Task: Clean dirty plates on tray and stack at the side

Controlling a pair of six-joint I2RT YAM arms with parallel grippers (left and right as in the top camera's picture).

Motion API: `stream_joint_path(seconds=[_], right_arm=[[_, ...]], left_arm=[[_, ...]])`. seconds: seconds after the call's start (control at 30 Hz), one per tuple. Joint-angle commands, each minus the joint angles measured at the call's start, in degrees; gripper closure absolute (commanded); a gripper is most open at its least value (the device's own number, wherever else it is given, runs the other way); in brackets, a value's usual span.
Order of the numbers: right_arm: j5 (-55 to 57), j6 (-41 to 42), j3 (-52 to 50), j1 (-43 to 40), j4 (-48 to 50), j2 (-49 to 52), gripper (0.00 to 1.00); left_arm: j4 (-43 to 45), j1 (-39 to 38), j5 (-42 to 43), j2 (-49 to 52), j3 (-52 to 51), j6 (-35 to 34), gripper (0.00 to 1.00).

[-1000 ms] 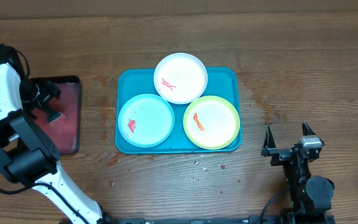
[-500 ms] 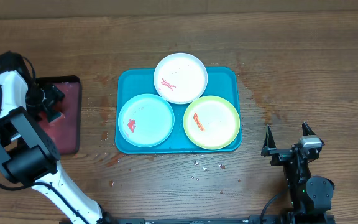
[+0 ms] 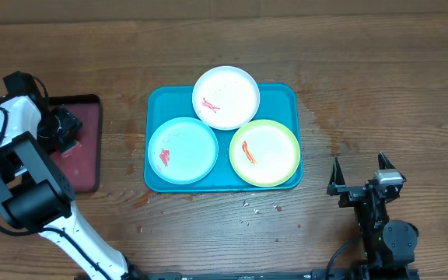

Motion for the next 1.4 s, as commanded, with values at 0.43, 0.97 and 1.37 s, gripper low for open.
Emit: stream_joint_path(seconds=[0.43, 0.97, 1.37], right_arm=[[0.2, -0.2, -0.6, -0.2, 0.3, -0.6, 0.0], [0.2, -0.2, -0.6, -0.2, 0.3, -0.6, 0.0], [0.2, -0.2, -0.6, -0.2, 0.3, -0.6, 0.0]], left_arm=[[-4.5, 0.4, -1.2, 0.5, 0.2, 2.6, 0.96], [-20.5, 0.2, 3.6, -19.8, 9.0, 2.0, 0.96], [-13.0, 0.3, 3.7, -11.9, -2.4, 0.8, 0.96]])
